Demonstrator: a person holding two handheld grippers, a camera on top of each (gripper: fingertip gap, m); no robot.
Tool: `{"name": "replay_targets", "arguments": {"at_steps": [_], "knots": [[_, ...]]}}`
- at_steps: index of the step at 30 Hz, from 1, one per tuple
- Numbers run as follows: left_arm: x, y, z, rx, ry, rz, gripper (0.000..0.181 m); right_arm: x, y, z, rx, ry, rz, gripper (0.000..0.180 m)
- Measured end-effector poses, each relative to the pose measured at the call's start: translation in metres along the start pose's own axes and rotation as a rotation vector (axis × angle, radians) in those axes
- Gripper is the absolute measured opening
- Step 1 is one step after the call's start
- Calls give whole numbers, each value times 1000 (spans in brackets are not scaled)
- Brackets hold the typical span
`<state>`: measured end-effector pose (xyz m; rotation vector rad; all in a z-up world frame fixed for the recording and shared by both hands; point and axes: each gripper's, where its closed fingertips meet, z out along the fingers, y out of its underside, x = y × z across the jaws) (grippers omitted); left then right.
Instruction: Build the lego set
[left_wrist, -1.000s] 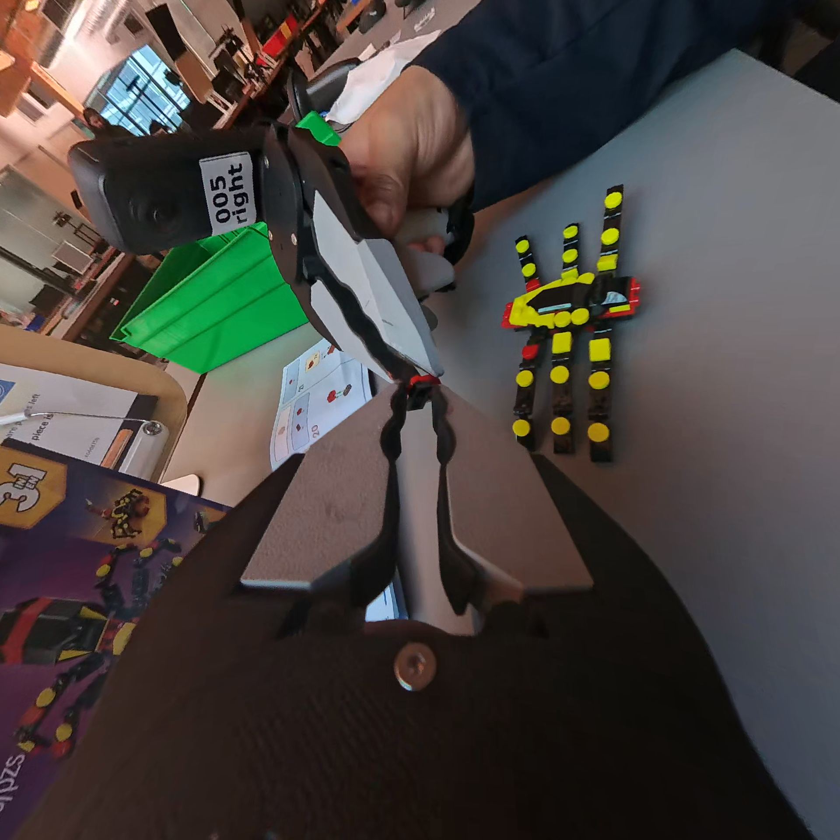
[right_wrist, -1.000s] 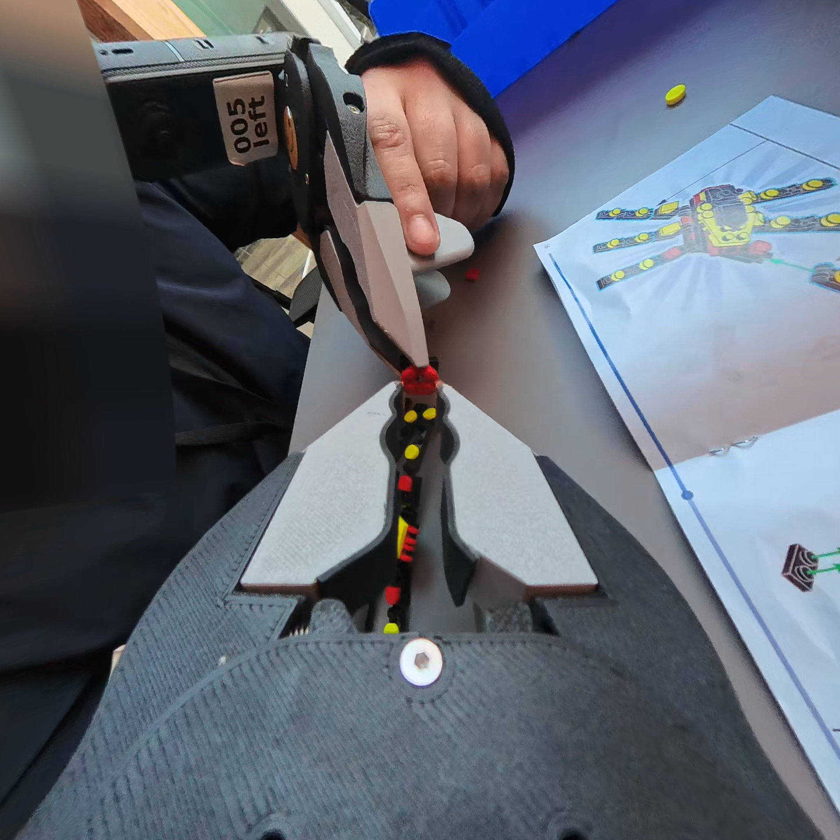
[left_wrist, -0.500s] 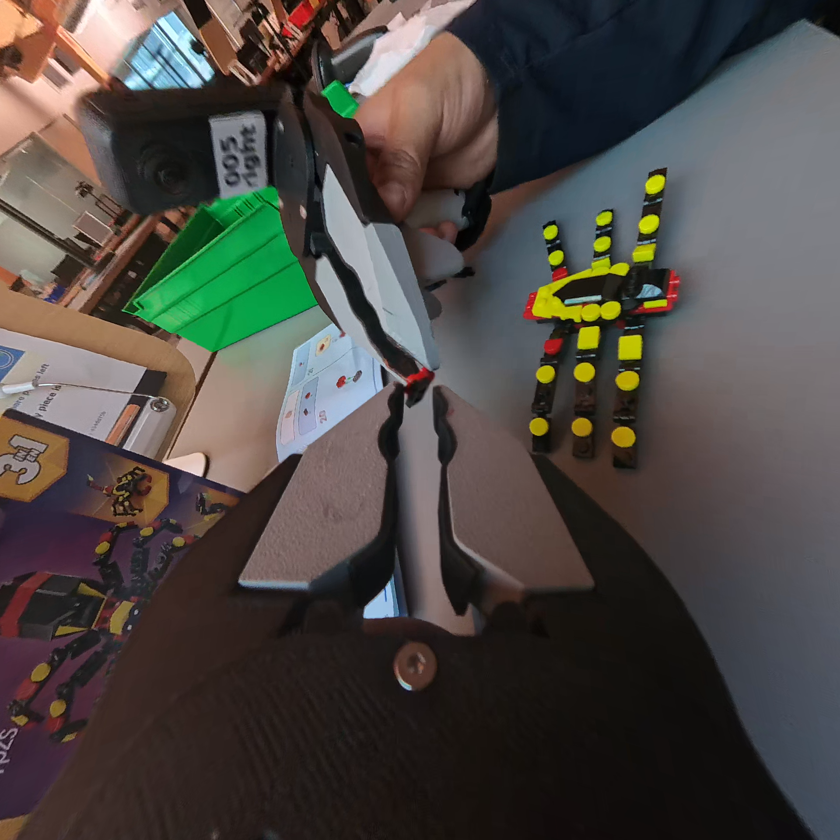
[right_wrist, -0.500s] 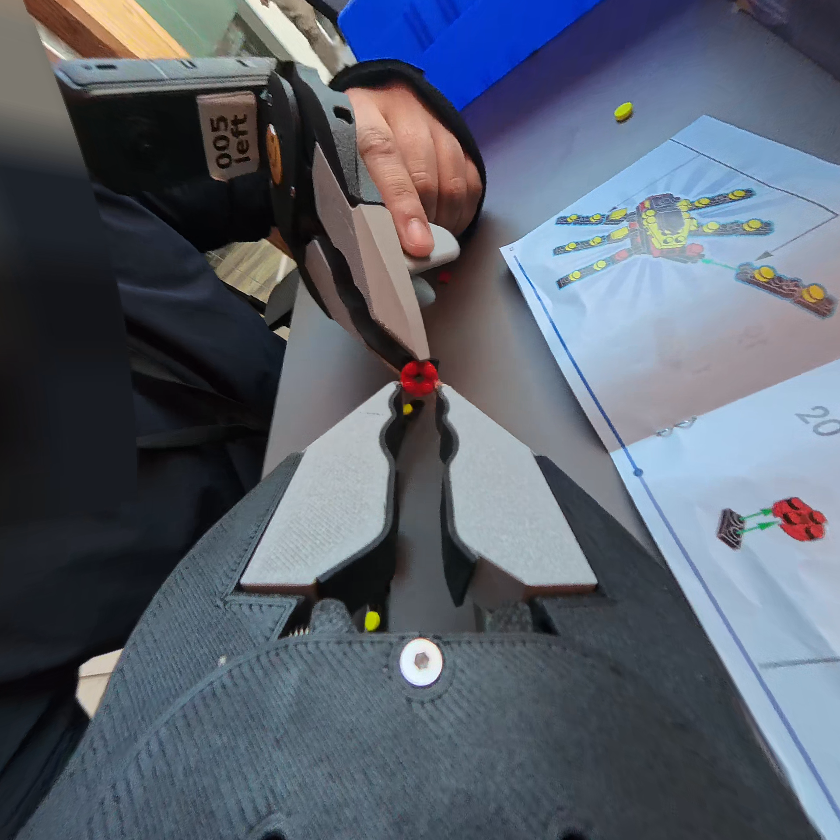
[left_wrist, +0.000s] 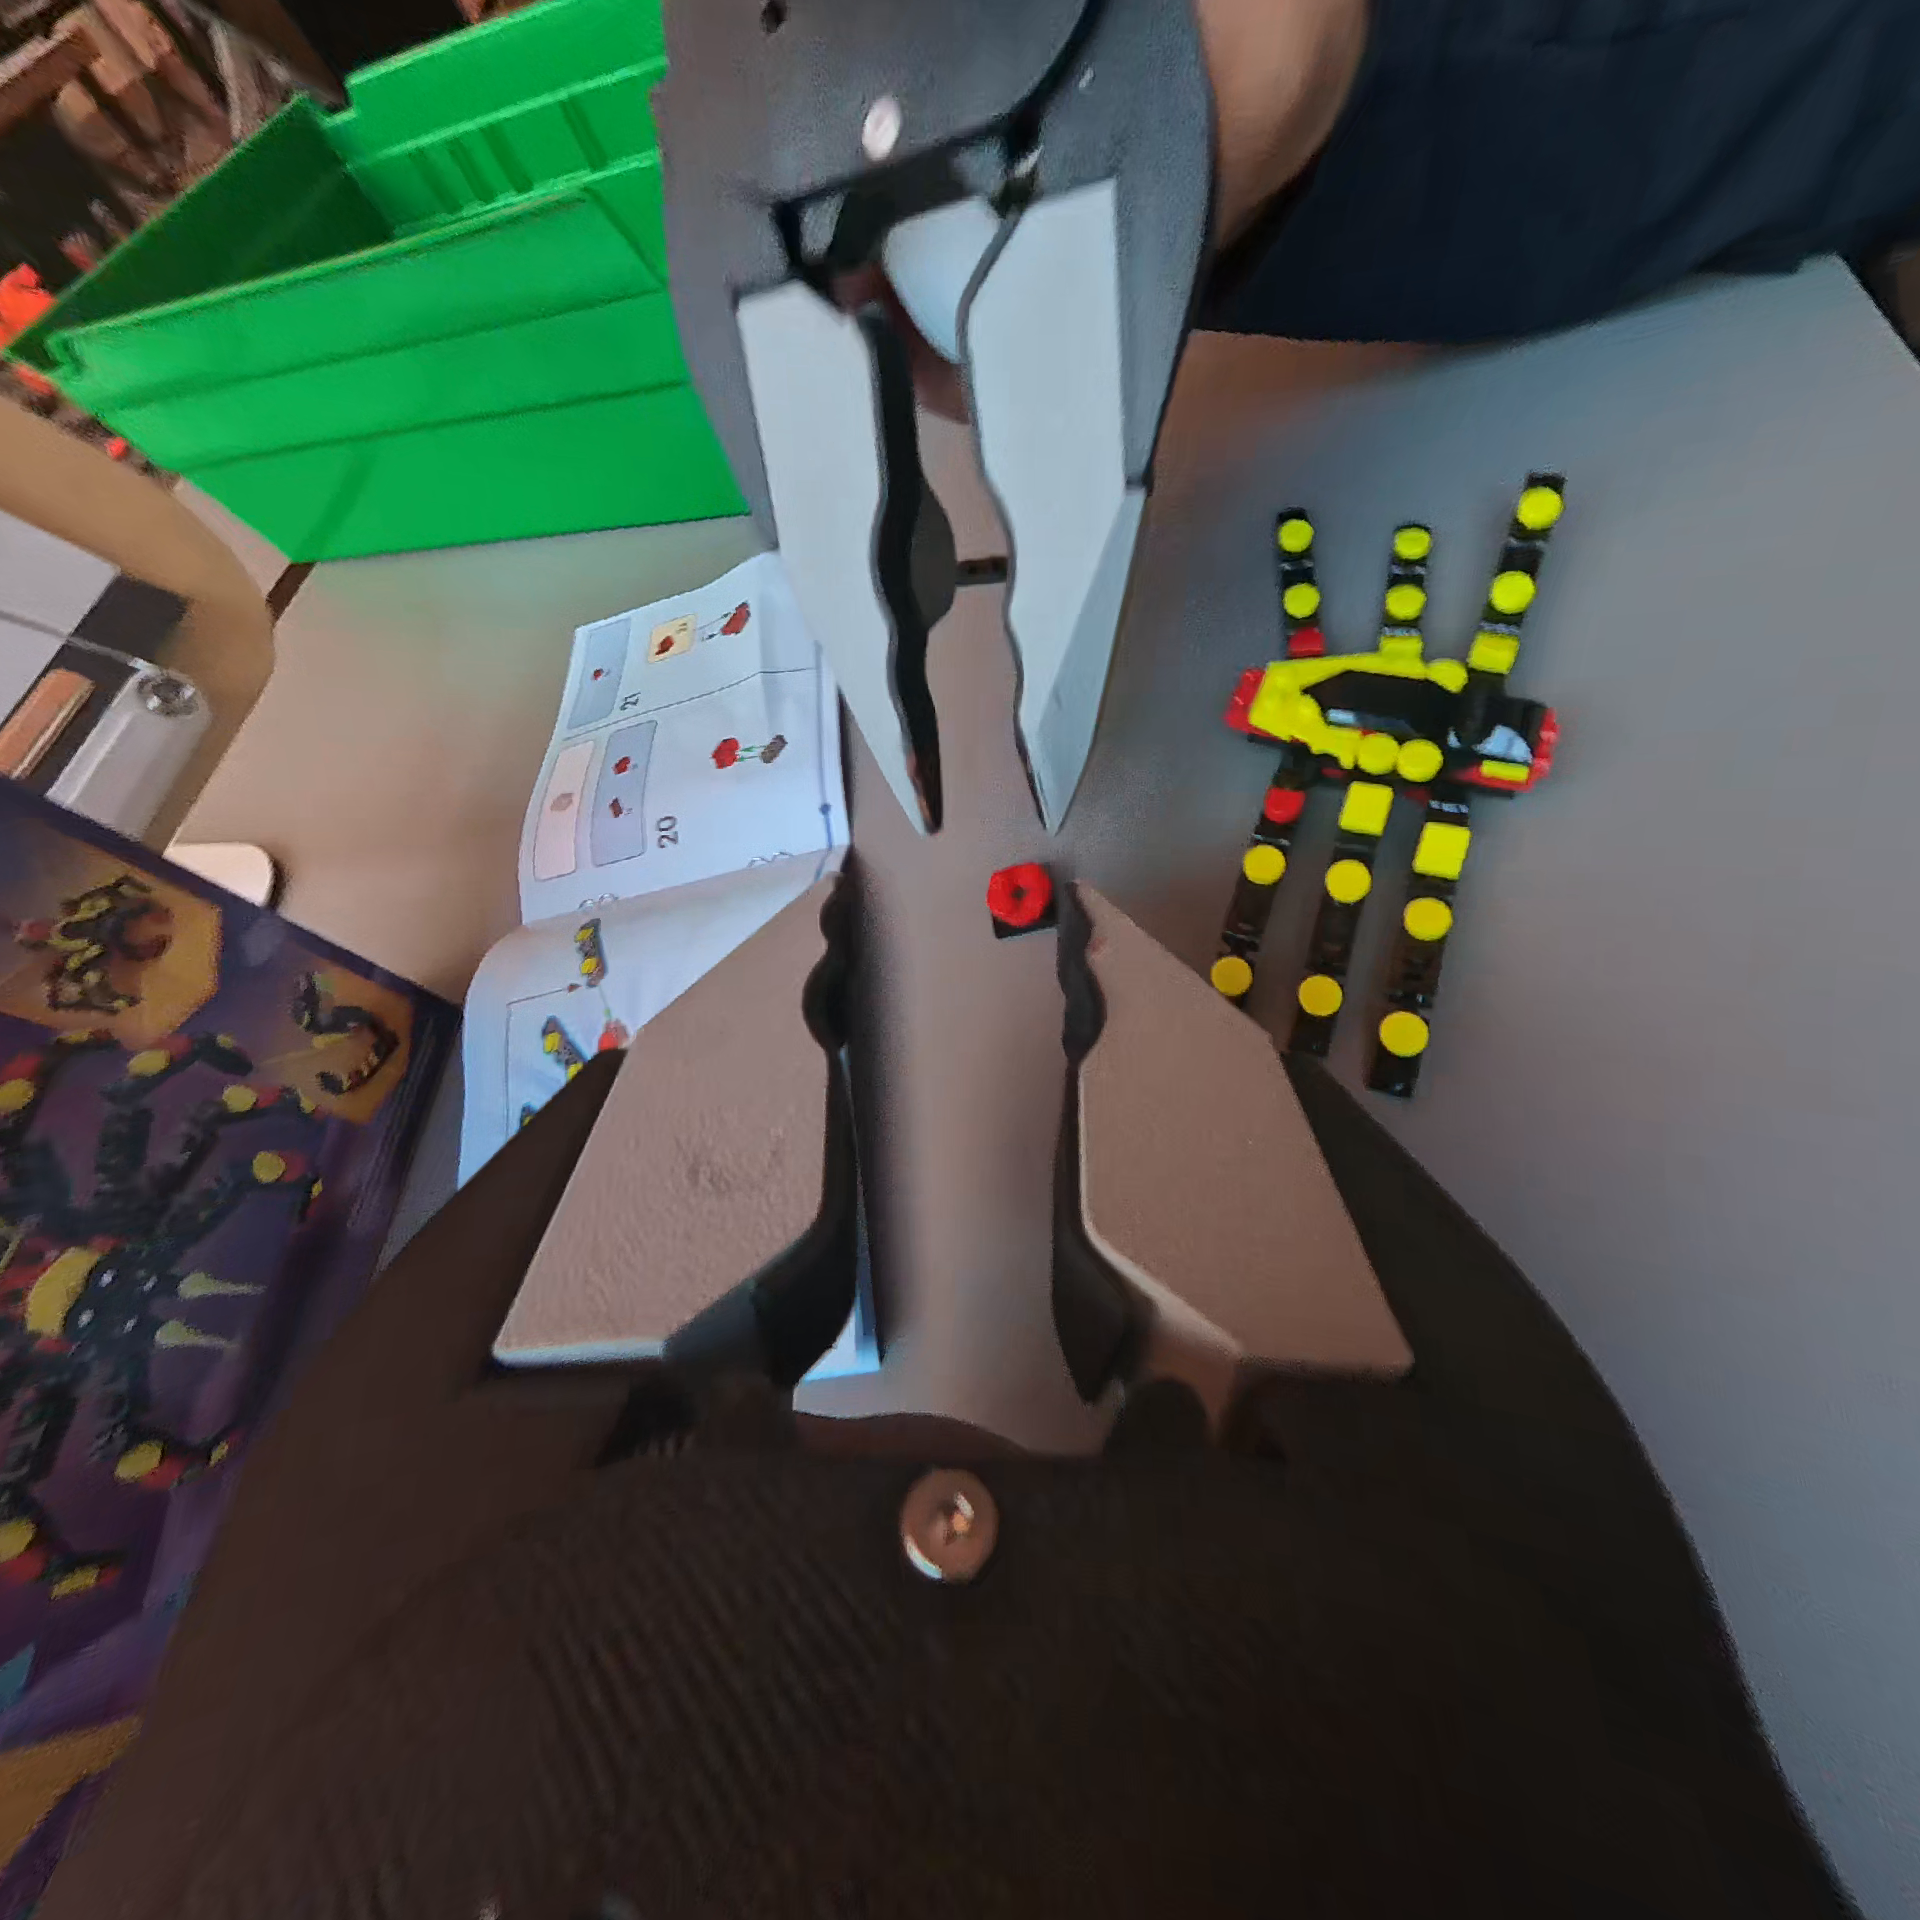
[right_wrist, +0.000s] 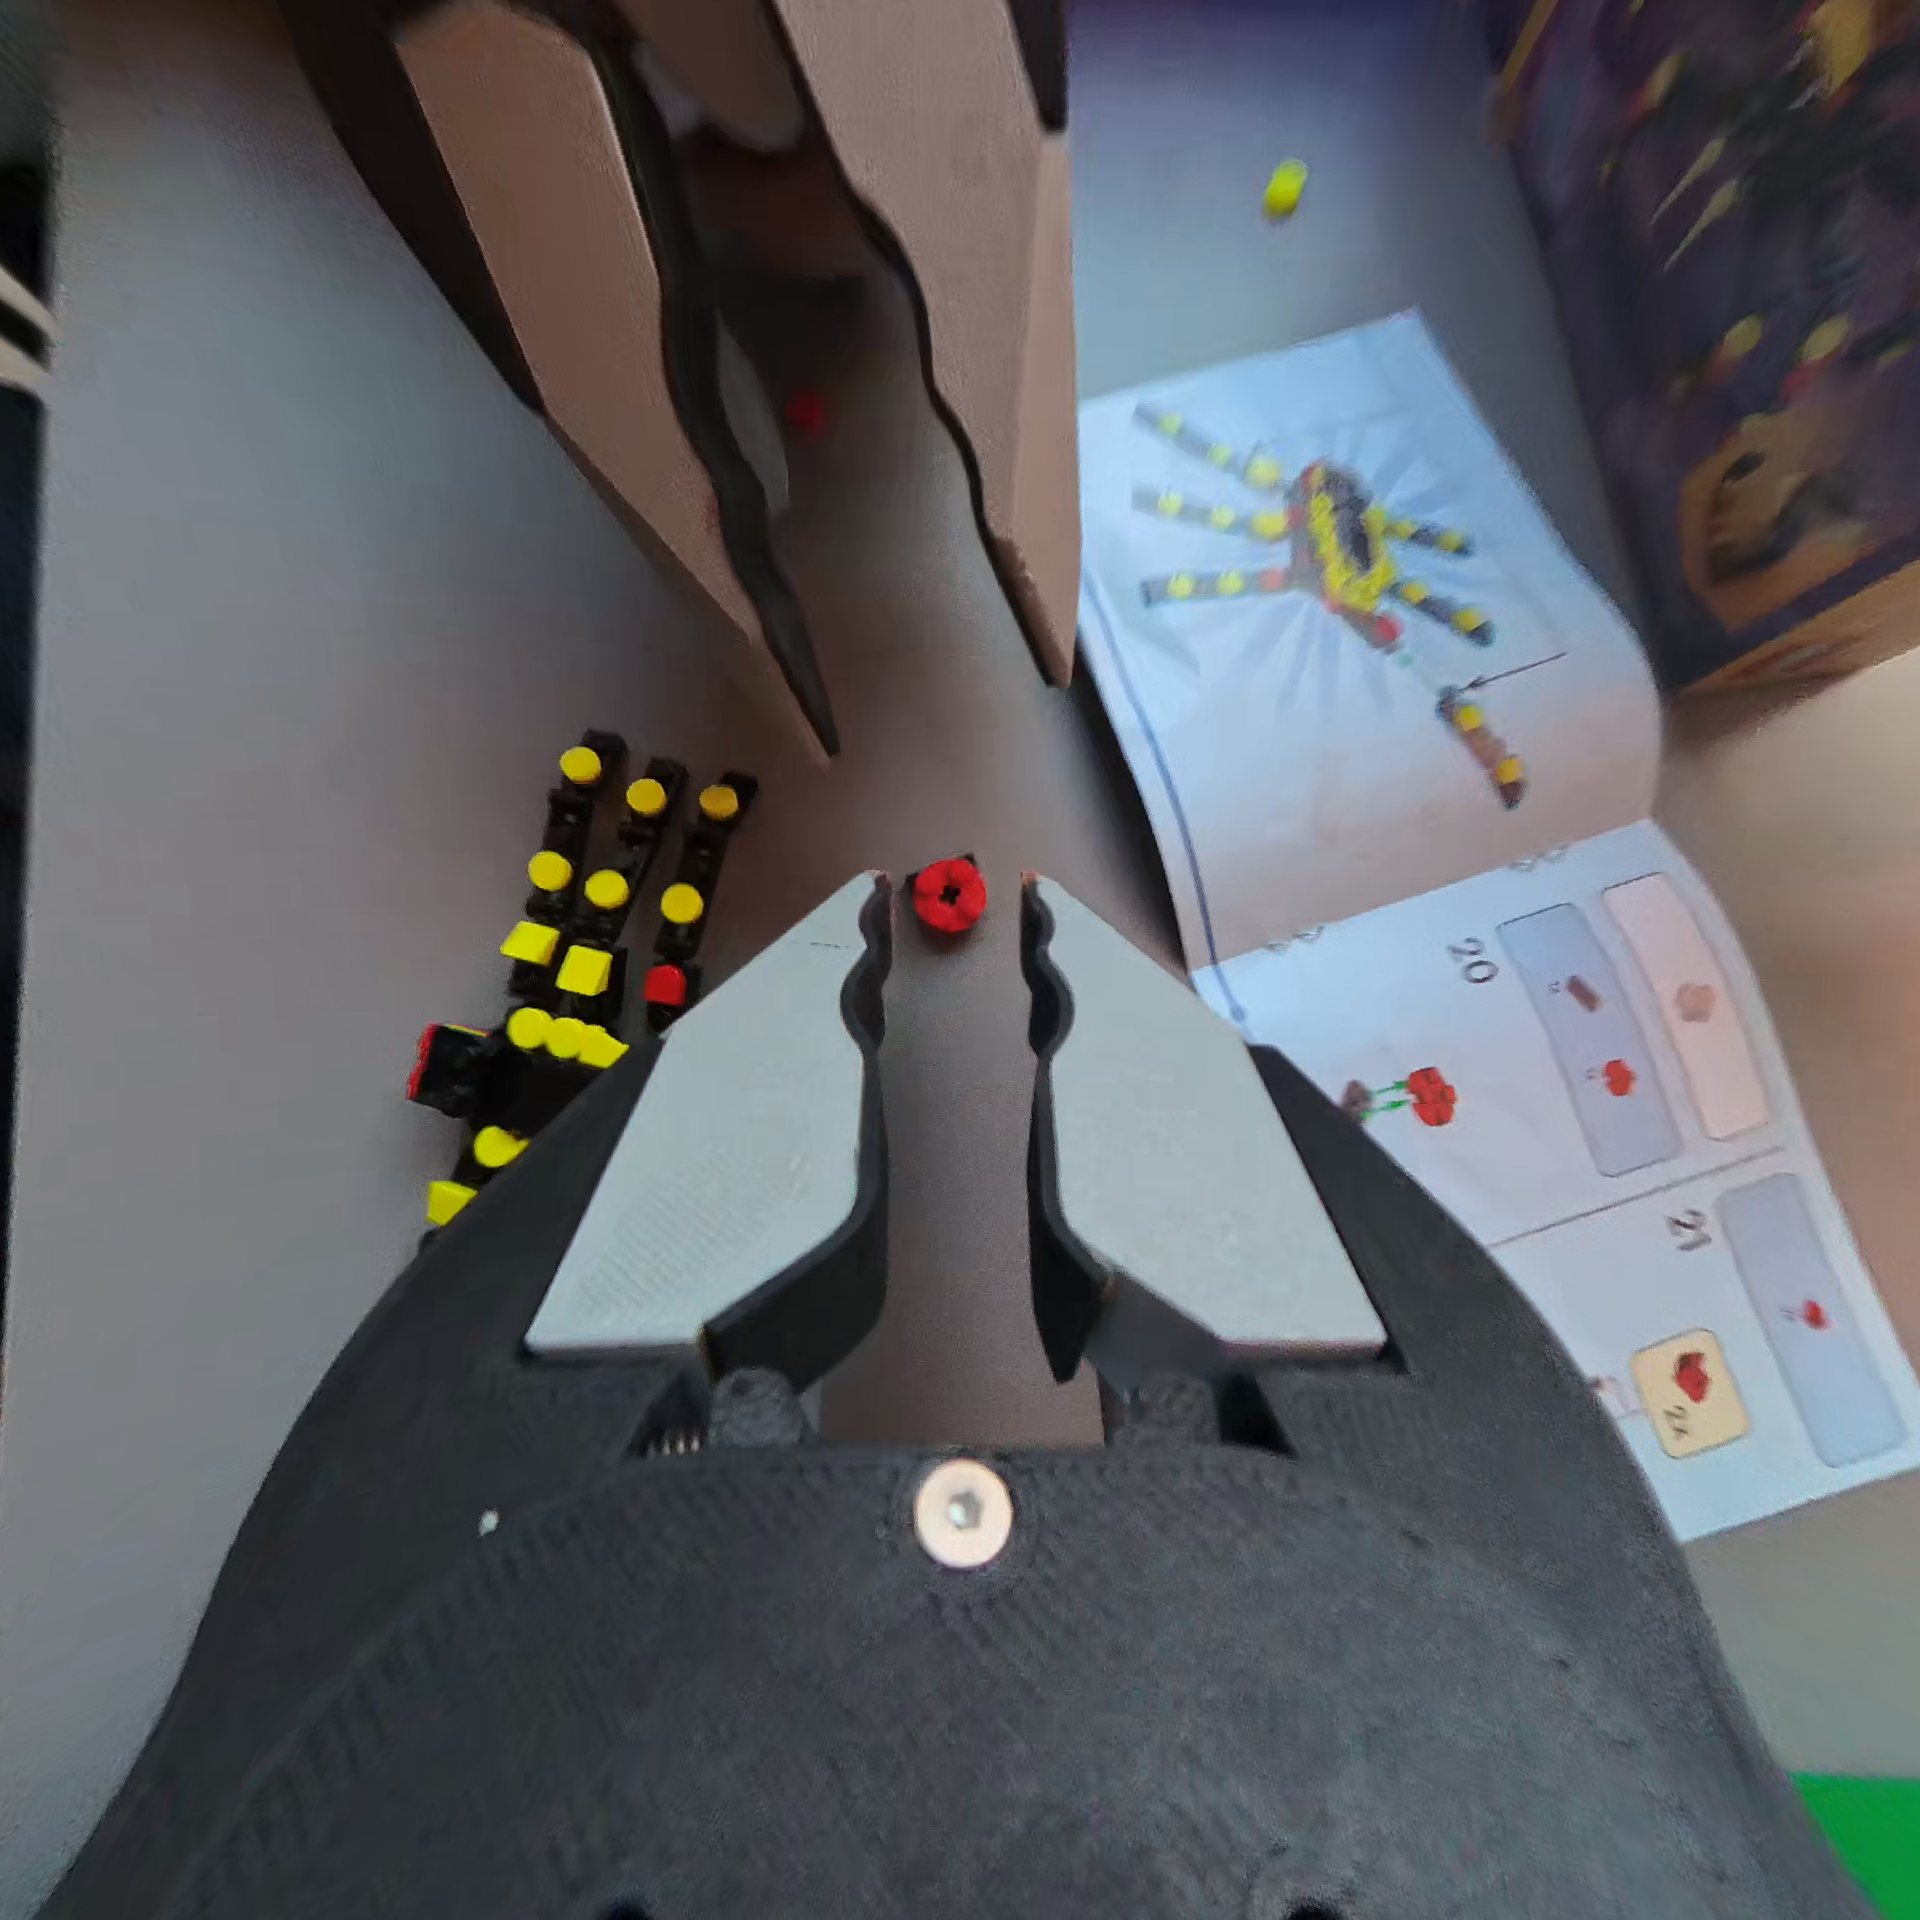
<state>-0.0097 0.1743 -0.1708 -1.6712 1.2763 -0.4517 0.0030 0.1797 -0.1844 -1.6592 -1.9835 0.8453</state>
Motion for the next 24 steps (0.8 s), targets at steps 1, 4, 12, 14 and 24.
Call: {"name": "replay_targets", "arguments": {"at_steps": [1, 4, 12, 14, 24], "knots": [[-2, -4, -3, -3, -10, -30, 39, 3, -11, -12, 77, 8, 2, 23], [-5, -15, -15, -6, -36, -108, 50, 17, -37, -56, 316, 88, -28, 30], [2, -17, -49, 106, -92, -270, 64, 47, -46, -145, 659, 292, 12, 79], [-4, -23, -60, 196, -99, -319, 62, 49, -50, -171, 779, 306, 38, 85], [-15, -28, -75, 386, -38, -480, 28, 55, -27, -178, 838, 177, 131, 70]]}}
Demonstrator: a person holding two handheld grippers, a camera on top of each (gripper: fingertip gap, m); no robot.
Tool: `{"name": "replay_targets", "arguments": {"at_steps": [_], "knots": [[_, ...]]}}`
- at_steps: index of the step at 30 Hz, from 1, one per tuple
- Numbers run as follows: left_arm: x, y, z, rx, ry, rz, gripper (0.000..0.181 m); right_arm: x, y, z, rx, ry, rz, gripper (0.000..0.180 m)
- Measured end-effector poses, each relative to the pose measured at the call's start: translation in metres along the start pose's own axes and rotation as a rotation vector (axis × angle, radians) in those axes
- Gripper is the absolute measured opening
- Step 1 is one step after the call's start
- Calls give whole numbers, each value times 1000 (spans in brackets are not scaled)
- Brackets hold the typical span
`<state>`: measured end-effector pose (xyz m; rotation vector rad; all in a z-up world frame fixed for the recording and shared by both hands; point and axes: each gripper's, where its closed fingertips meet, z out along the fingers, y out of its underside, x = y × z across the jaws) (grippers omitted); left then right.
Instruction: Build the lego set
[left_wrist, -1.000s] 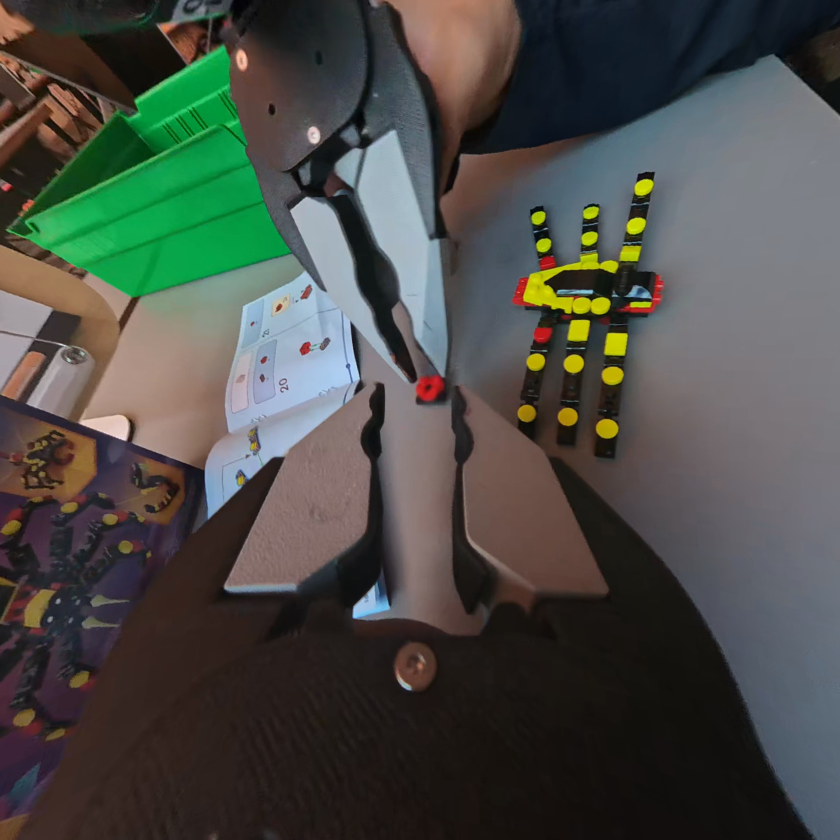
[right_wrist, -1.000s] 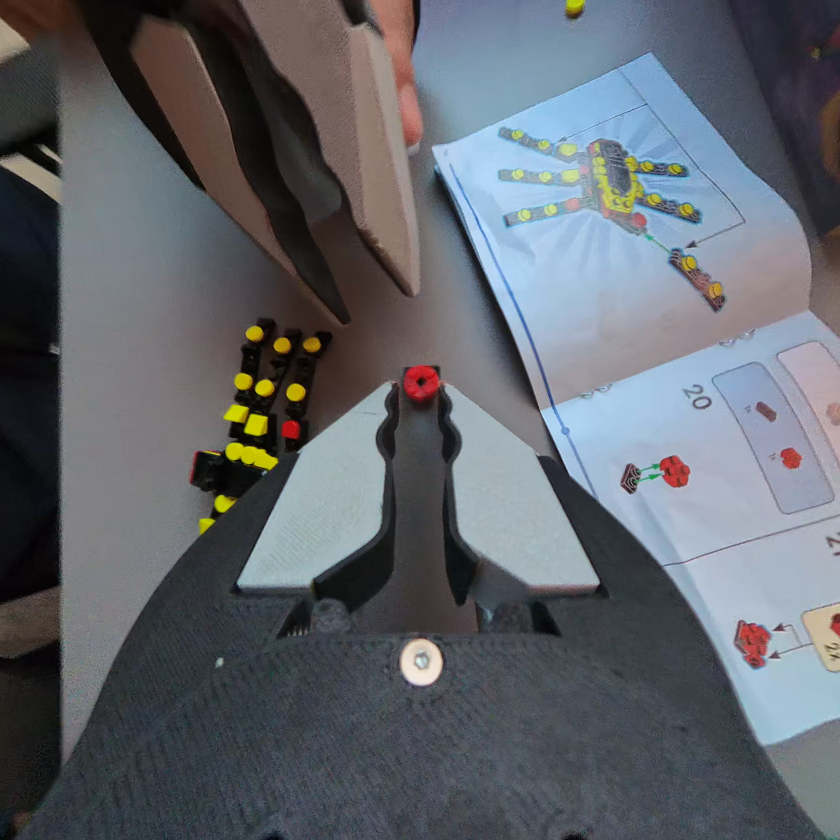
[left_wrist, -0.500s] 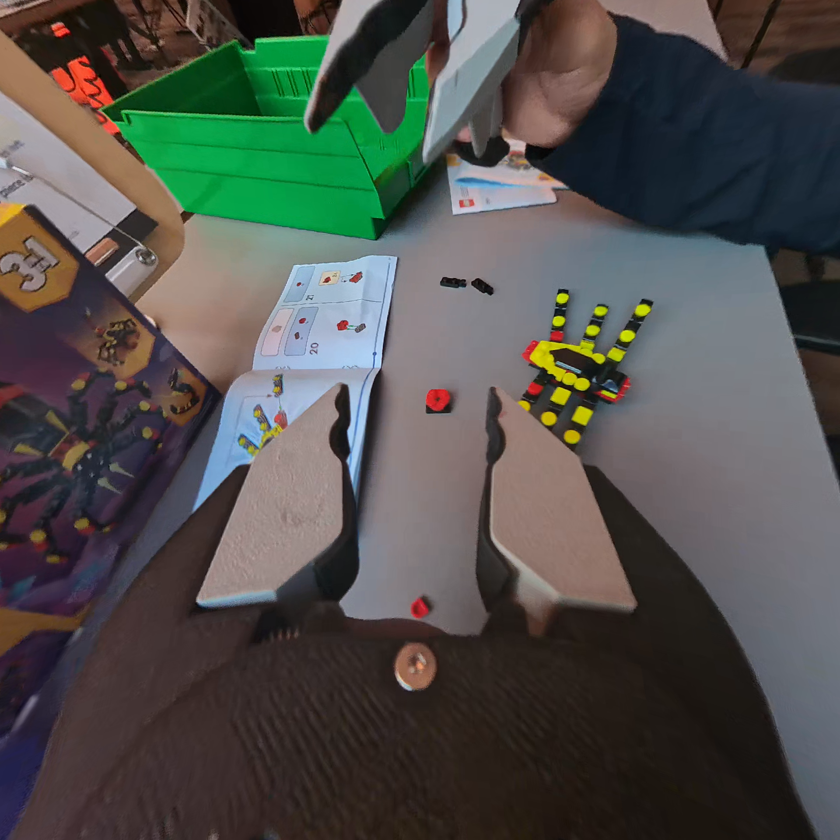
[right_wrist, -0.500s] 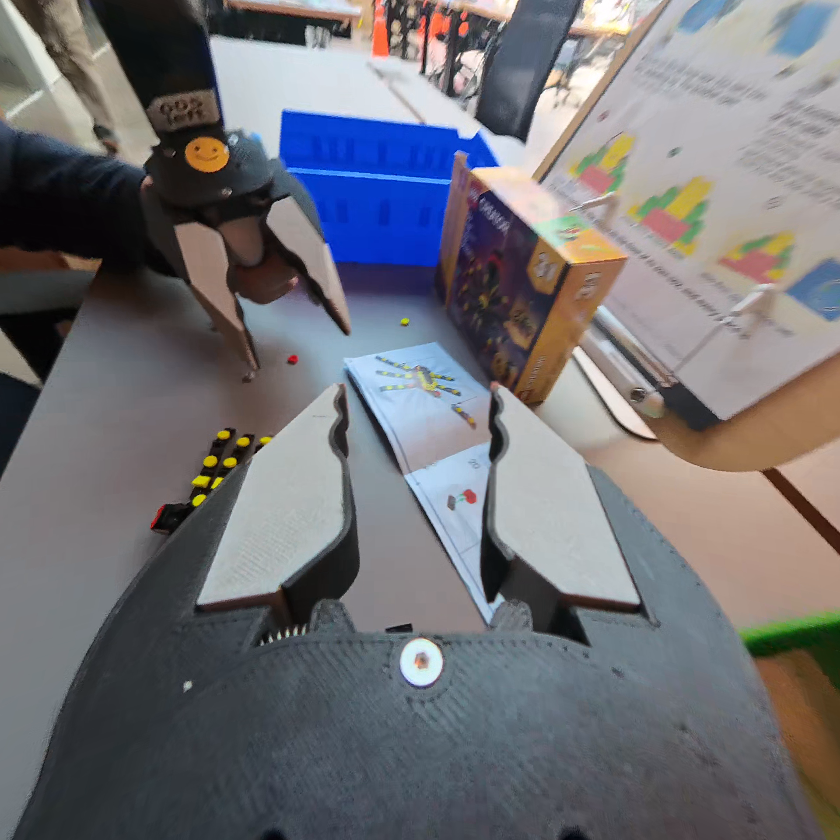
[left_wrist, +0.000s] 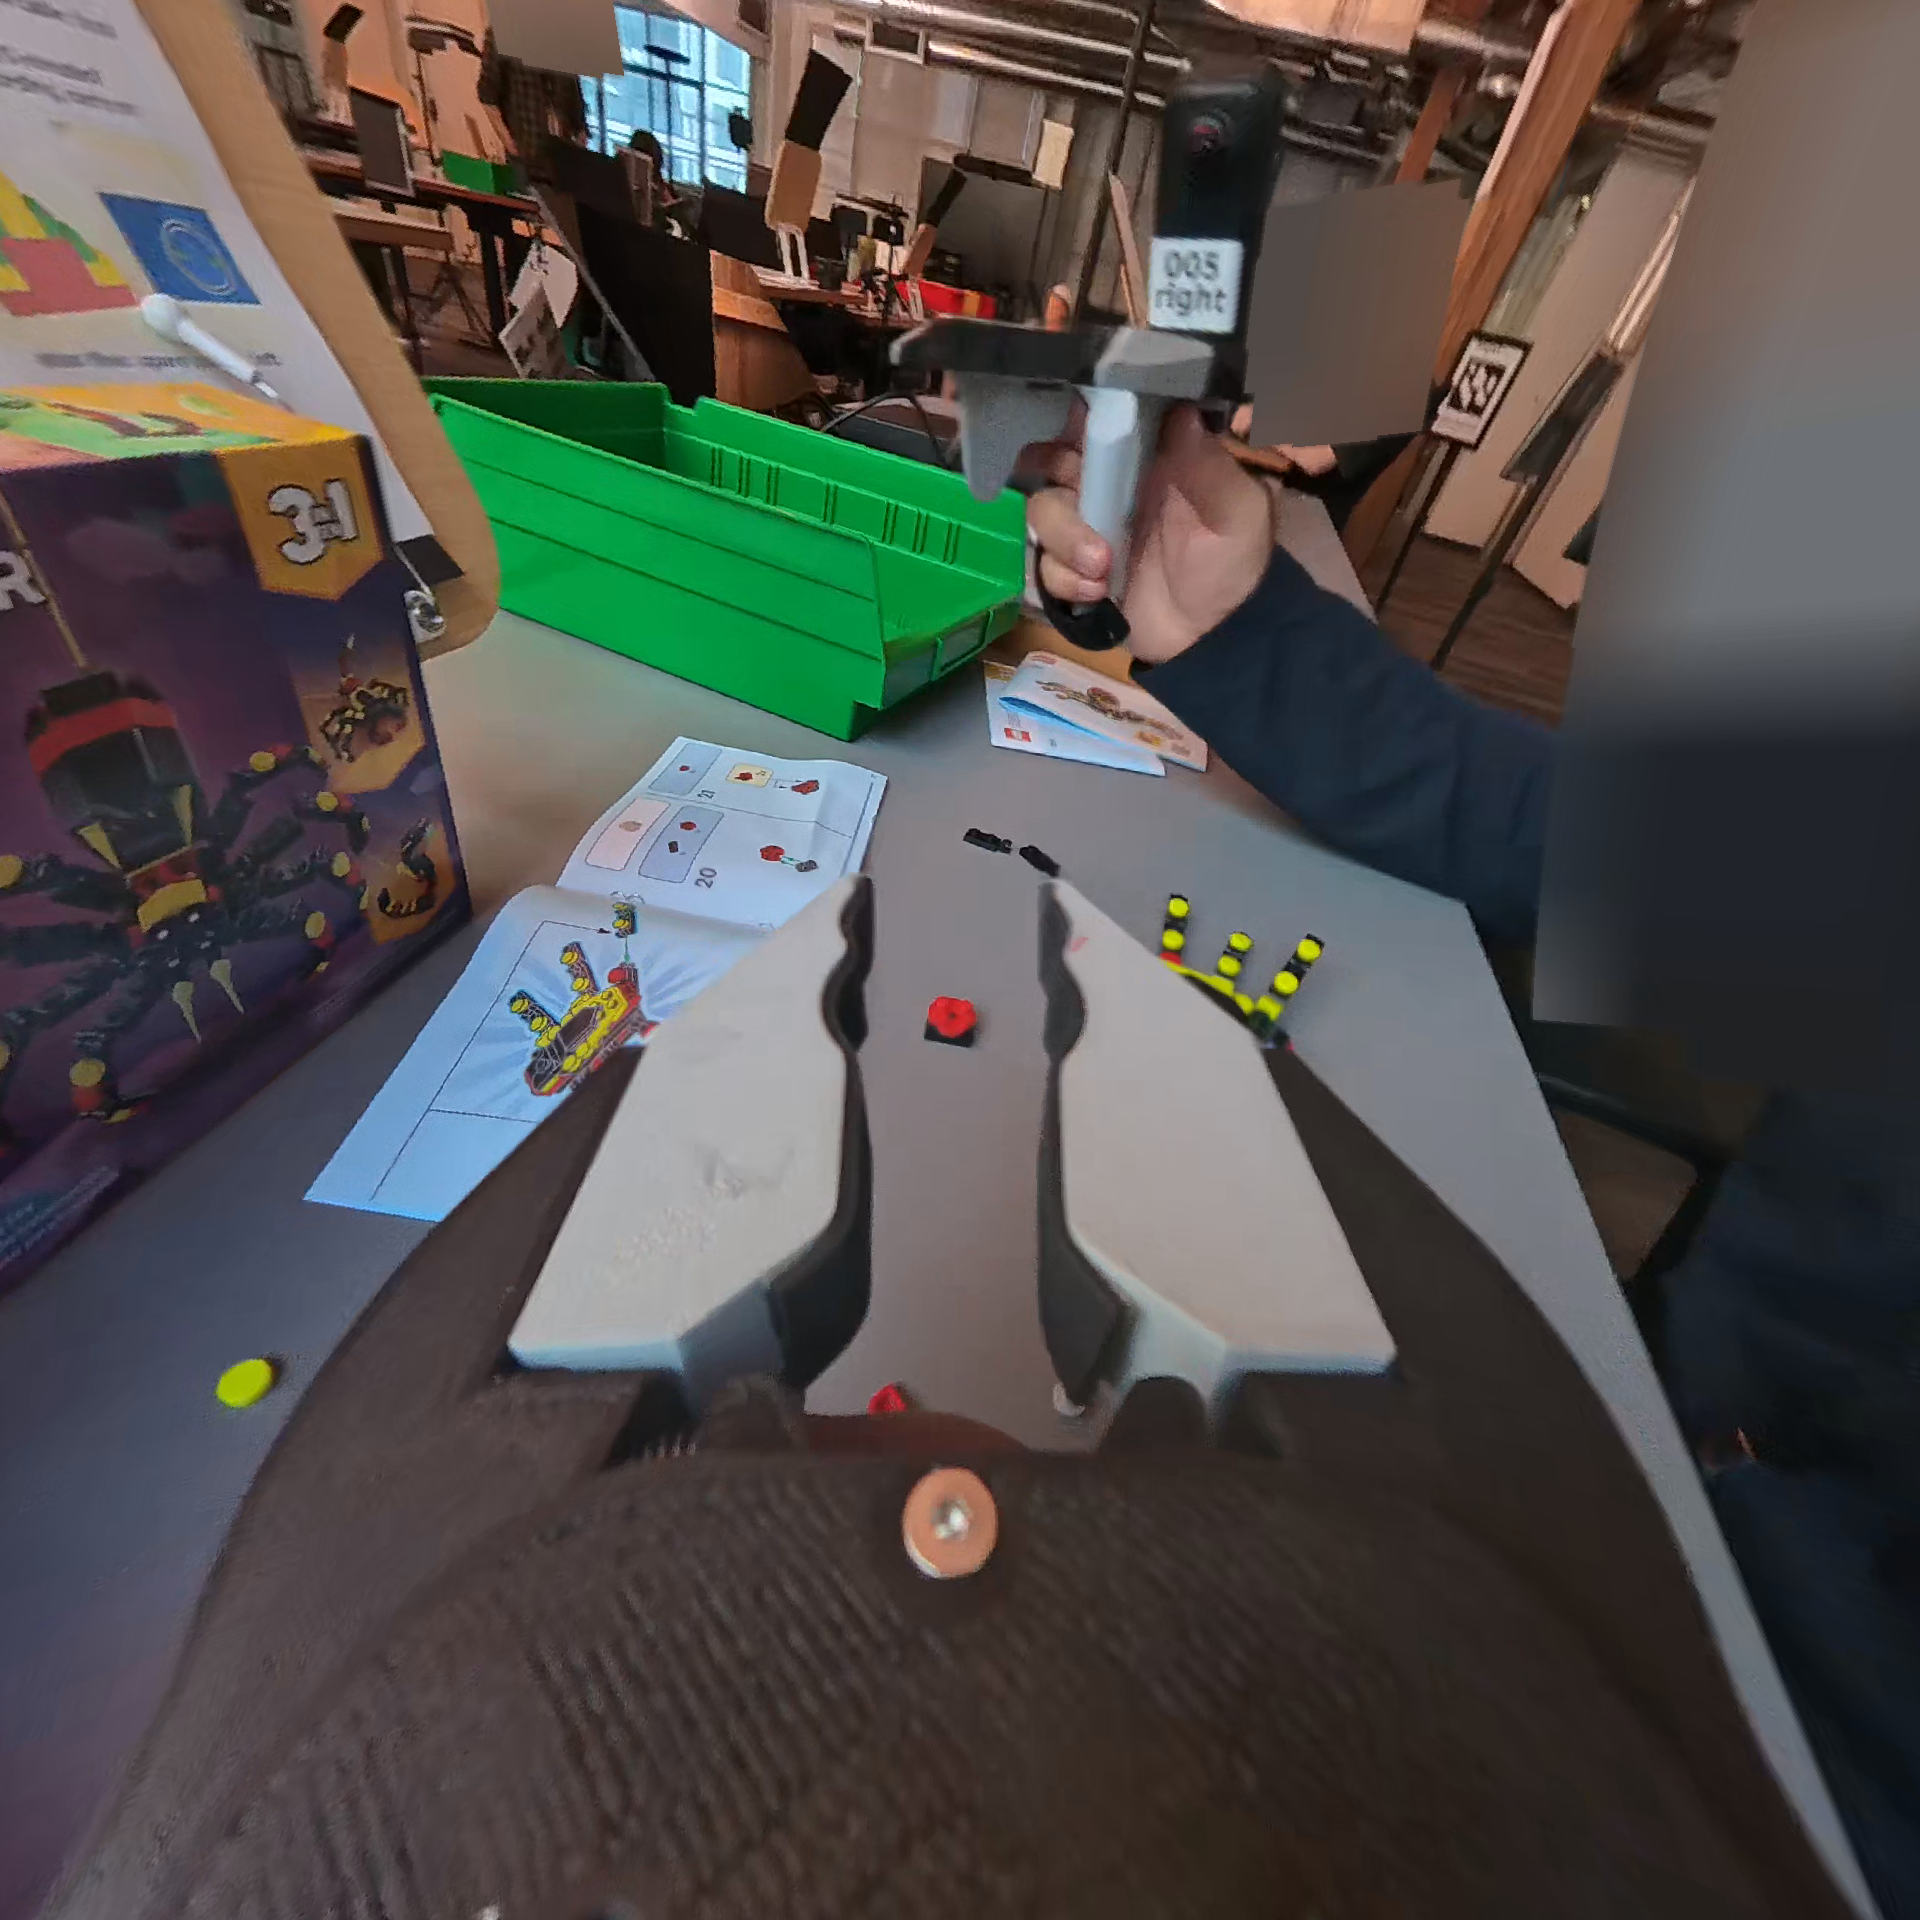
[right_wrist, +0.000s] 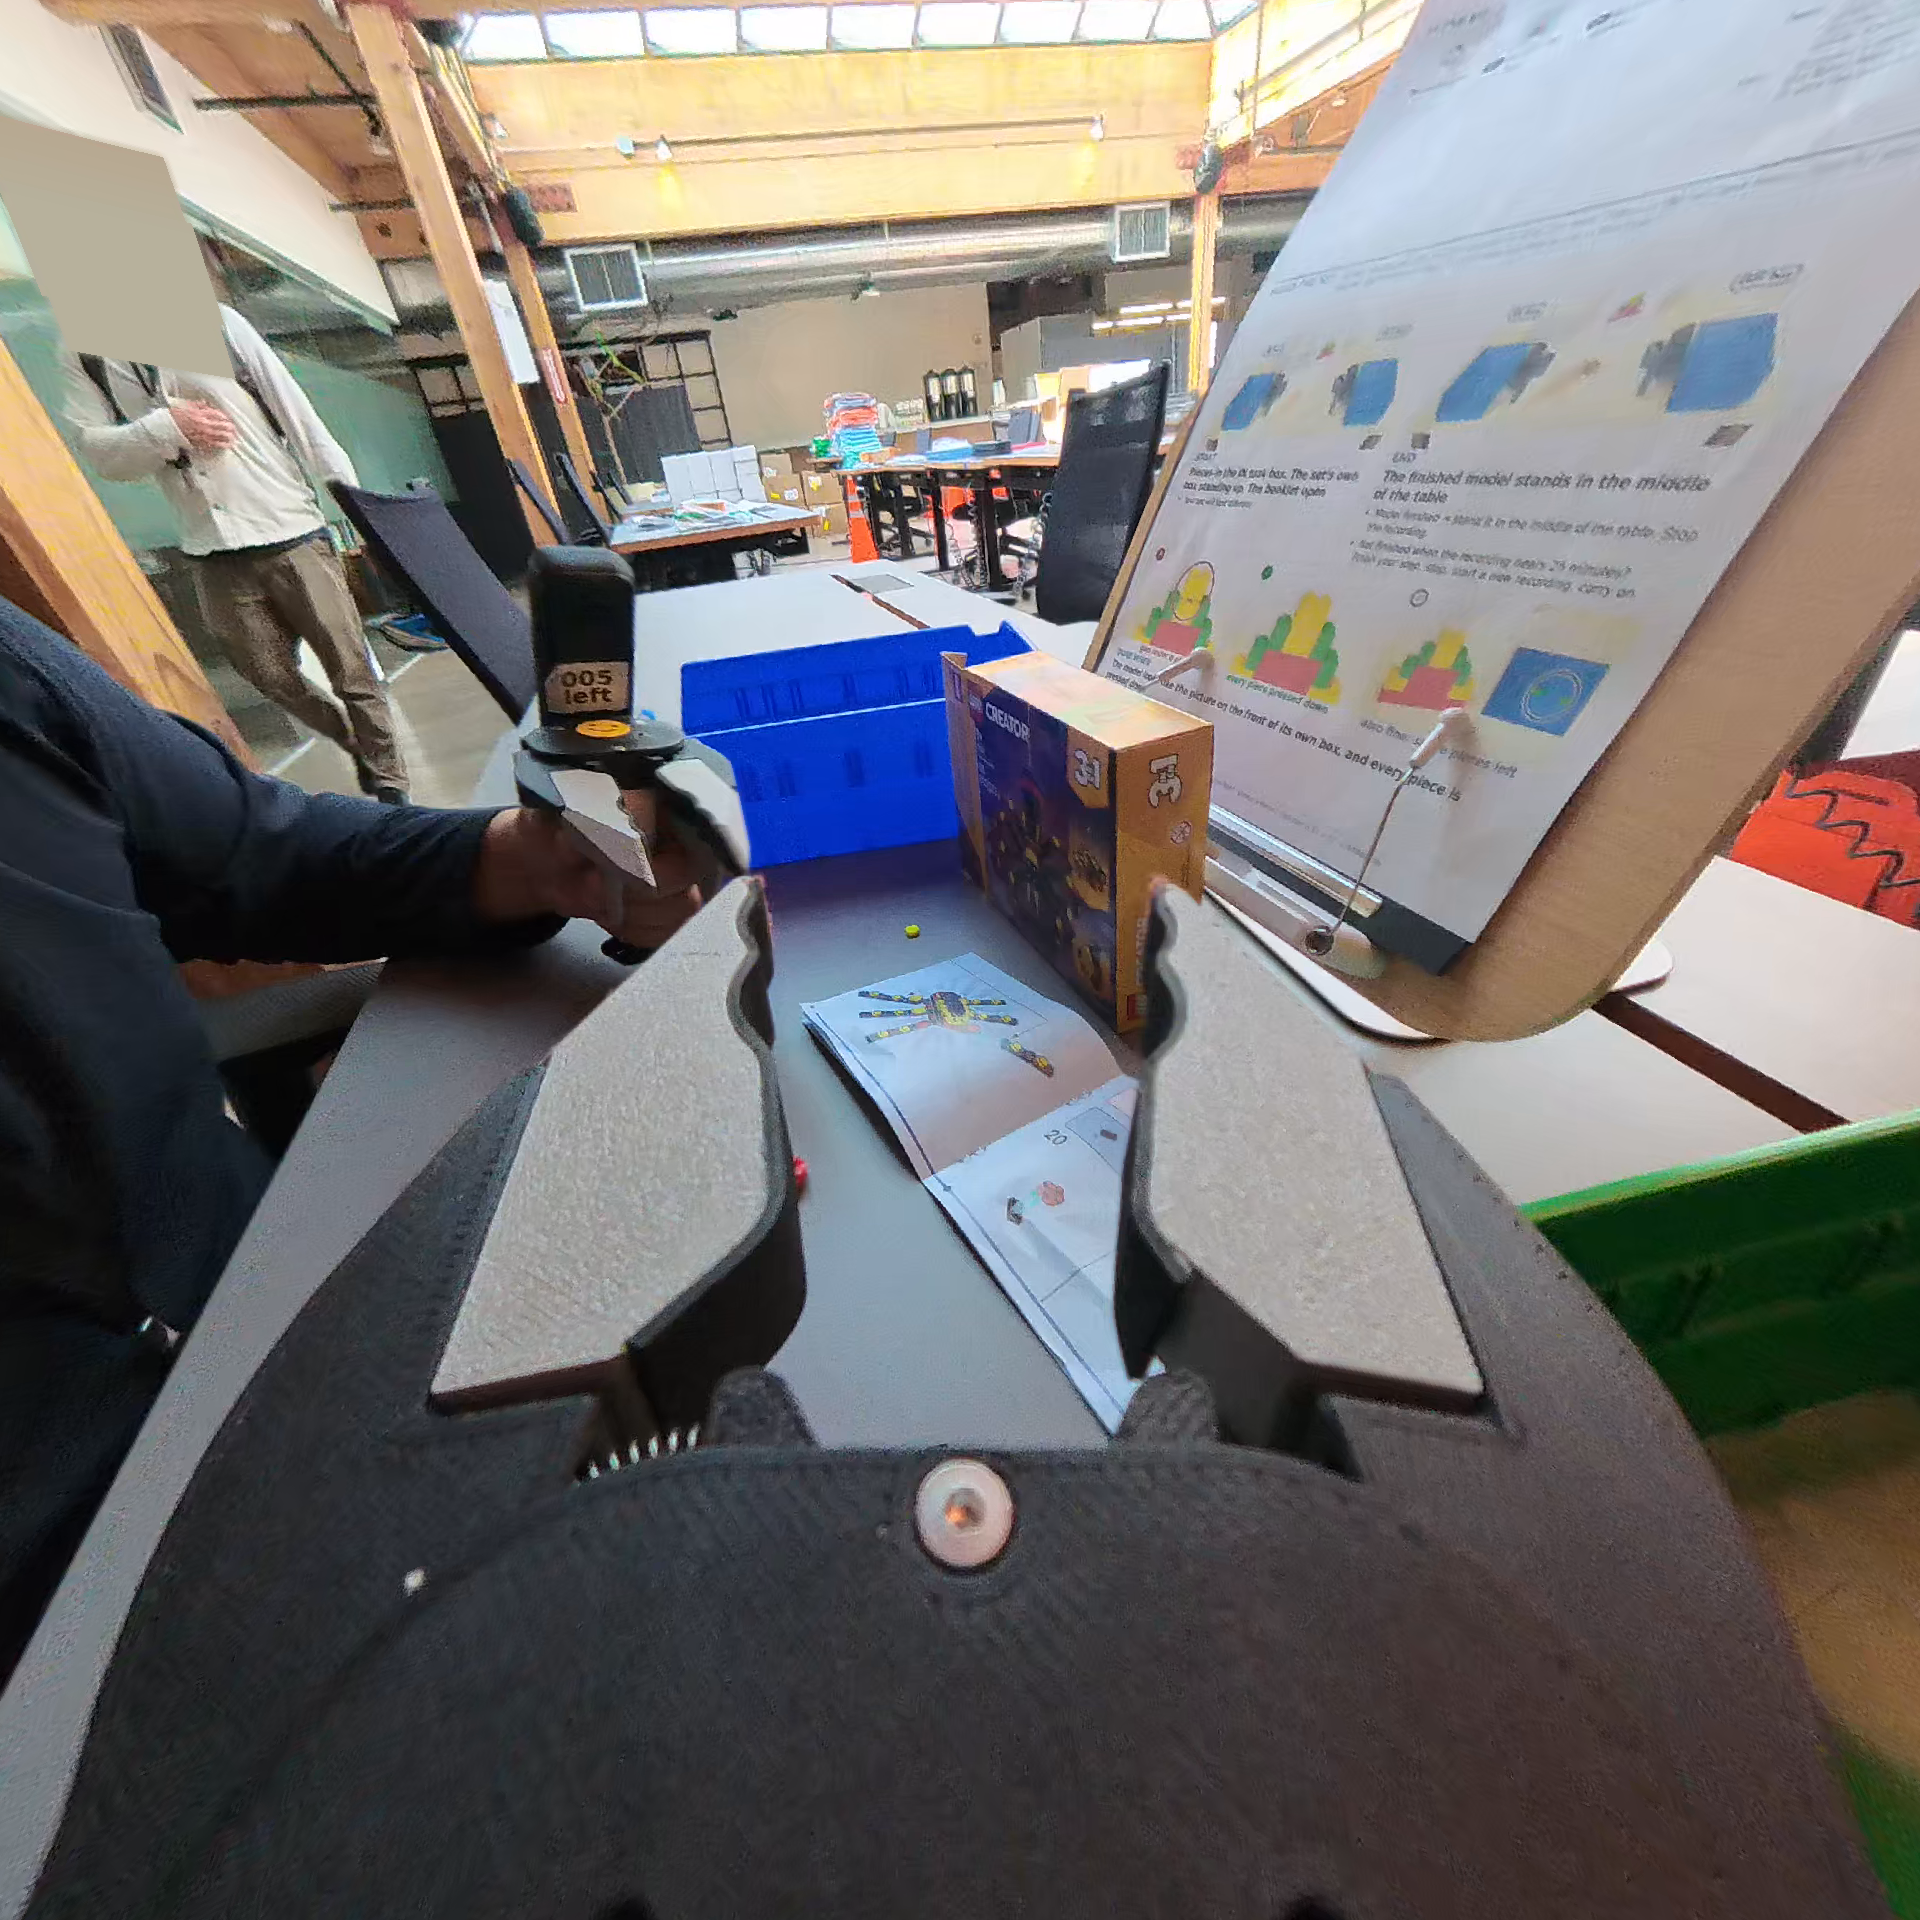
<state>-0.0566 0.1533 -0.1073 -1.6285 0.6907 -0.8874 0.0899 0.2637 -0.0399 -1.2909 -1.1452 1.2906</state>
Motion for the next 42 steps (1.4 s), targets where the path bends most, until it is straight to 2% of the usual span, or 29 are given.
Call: {"name": "replay_targets", "arguments": {"at_steps": [1, 6, 9, 11, 16, 19, 22, 27, 32, 36, 38, 39, 42], "knots": [[2, 2, 0, -15, -6, 40, 21, 1, 3, 1, 2, -7, 9, 67], [-3, 11, -6, -74, -86, 192, 20, 7, 17, 11, -13, 21, 14, 65], [-1, 9, -7, -68, -83, 198, 21, 12, 25, 16, -25, 76, -19, 56], [1, 7, -7, -58, -78, 206, 21, 18, 28, 18, -32, 128, -47, 63], [-5, 9, -10, -64, -105, 248, 21, 32, 26, 10, 13, 254, -99, 62], [-9, 12, -9, -67, -115, 234, 21, 36, 26, 1, 64, 285, -50, 61], [-7, 16, -8, -80, -104, 227, 22, 37, 31, -3, 97, 282, 4, 54], [-7, 18, -7, -98, -133, 262, 20, 32, 37, 5, 74, 259, 2, 54], [-25, 39, -7, -230, -251, 347, 20, 28, 40, 11, 37, 246, -33, 53], [-32, 47, -5, -278, -288, 265, 21, 30, 47, 11, -18, 248, -51, 51], [-36, 46, -5, -276, -309, 232, 13, 33, 51, 11, -36, 246, -40, 57], [-37, 46, -5, -276, -319, 226, 5, 34, 55, 12, -53, 241, -26, 66], [-44, 45, -7, -291, -371, 238, 1, 33, 62, 12, -92, 227, -41, 62]]}}
